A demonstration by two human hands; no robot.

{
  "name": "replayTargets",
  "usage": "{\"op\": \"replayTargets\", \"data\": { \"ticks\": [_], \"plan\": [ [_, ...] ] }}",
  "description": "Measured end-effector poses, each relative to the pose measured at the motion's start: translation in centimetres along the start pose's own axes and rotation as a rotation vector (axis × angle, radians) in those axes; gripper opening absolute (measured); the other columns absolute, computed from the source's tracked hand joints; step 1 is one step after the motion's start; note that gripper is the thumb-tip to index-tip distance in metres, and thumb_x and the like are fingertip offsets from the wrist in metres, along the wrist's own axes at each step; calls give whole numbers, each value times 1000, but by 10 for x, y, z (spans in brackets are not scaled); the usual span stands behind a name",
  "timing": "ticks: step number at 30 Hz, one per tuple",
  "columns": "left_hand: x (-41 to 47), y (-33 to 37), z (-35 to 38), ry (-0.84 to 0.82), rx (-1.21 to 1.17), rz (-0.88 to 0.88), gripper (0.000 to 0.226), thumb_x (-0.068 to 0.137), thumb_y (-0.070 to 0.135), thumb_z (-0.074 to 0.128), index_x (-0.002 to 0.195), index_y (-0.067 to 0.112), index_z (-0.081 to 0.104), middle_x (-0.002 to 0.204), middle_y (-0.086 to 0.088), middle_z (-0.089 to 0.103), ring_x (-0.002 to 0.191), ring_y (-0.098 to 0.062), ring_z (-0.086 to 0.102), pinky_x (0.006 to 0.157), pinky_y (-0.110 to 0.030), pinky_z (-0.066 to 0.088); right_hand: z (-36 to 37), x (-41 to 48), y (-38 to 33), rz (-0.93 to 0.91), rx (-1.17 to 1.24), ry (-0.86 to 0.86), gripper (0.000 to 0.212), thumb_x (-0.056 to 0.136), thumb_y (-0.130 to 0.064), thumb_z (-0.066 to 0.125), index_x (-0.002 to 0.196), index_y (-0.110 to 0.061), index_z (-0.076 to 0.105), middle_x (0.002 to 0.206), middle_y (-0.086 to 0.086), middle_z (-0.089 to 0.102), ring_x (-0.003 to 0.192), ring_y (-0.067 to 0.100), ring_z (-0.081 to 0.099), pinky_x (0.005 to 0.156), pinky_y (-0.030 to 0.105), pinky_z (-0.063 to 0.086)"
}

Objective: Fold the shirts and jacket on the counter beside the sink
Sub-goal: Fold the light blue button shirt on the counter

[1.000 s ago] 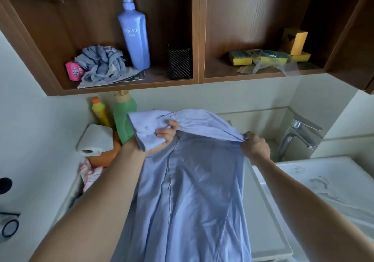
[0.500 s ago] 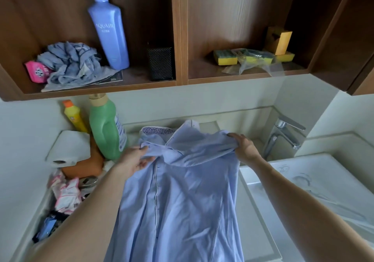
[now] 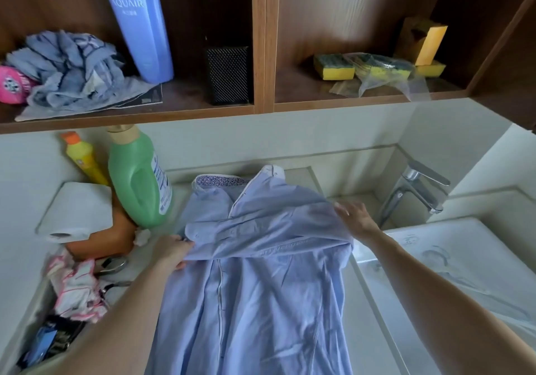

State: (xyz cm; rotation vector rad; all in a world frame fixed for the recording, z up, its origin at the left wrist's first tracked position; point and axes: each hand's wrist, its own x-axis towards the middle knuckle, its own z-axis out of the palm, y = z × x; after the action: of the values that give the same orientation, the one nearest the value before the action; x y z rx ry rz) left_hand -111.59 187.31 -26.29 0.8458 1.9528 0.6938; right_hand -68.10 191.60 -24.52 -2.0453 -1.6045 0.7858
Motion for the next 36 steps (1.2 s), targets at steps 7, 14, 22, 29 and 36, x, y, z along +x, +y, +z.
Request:
{"op": "replayTargets", "data": {
  "ticks": [7,14,22,29,36],
  "plan": [
    [9,14,2,50,104,367,12,85,6,64,75,10,59,72,-8,54,73,-16,45,66,-31,36,58,2,-39,-390,-310,56,51,95,-38,62,143,-24,51,153,6,40,137,29,41,111,39,34],
    [26,-18,-11,231,334,124,11,81,0,55,72,5,60,83,-19,67,87,-38,64,67,-34,41,104,7,1,-301,-673,-184,68,101,-60,17,157,-31,-8,166,-2,-12,154,22,-7,124,45,-2],
    [25,0,-14,61,225,168,17,77,12,49,69,10,63,93,-22,70,89,-33,63,71,-35,45,98,26,15,-343,-695,-60,66,99,-60,12,157,-33,-5,166,-3,-10,154,19,-4,124,42,-3],
    [12,-6,-22,-44,206,390,12,76,21,60,82,16,69,83,-4,72,81,-18,61,73,-36,46,78,65,-31,-185,-789,-273,65,105,-48,26,159,-23,-1,166,3,-12,153,22,-7,122,50,3],
    [-12,-19,-5,79,457,66,51,85,40,60,131,20,49,127,-13,52,120,-36,52,97,-41,46,159,-18,-78,-531,-449,-109,58,103,-45,39,155,-24,28,165,4,15,153,21,13,122,44,10]
  ]
}}
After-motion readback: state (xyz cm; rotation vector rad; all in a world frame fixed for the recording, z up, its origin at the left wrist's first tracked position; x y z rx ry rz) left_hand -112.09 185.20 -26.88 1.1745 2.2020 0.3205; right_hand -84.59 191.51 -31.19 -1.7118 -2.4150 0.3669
